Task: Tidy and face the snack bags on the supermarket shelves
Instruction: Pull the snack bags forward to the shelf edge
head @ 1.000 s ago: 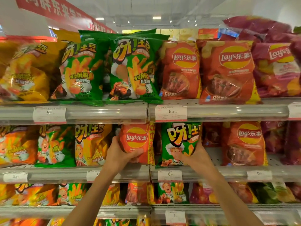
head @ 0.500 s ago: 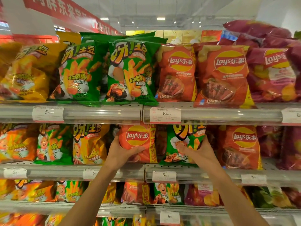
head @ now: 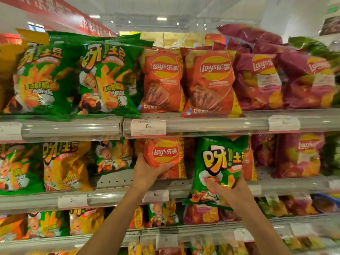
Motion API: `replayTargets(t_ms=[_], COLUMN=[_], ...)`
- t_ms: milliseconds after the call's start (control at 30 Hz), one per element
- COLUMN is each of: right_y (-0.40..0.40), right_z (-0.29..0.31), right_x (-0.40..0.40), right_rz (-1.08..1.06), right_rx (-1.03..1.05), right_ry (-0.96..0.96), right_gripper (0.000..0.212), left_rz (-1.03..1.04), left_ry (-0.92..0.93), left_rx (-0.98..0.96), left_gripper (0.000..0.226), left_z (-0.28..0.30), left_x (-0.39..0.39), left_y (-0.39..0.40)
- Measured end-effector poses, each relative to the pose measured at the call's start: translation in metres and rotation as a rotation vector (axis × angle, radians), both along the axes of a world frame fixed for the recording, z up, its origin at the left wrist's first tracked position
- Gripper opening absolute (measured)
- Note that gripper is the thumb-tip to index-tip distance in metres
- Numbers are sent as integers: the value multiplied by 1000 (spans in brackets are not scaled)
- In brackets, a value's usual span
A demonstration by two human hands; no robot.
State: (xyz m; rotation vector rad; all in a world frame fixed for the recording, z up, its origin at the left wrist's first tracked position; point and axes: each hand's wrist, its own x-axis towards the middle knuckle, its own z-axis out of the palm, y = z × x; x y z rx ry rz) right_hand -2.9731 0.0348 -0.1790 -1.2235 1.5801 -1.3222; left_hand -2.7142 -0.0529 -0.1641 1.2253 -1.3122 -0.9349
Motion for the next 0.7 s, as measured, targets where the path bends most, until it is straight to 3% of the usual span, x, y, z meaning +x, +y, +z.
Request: replayTargets(t_ms=[67,167,300,433,600,700], right_y=[4,11,19,26,39,46], right_z=[-2,-3,-3,1,8,8], right_x=[-8,-14,-15,-6,12,31], right_rz=[16,52,123,146,147,150], right_rx=[-5,-78,-93,-115,-141,-168], right_ry=[-18,-7,-34,-42,-20,5], right_gripper=[144,116,95,98,76,76], left_rz=[-5,-31,-37,-12,-39,-82], left_ry=[-7,-70,-149,-226,-378,-484], left_rx=[22,35,18,4,31,28], left_gripper=[97,104,95,82,102,91], left_z=[-6,-12,-9,-10,-15,-13], left_x=[-8,-16,-20,-16,-3,12], left_y=[0,6,11,14,14,18])
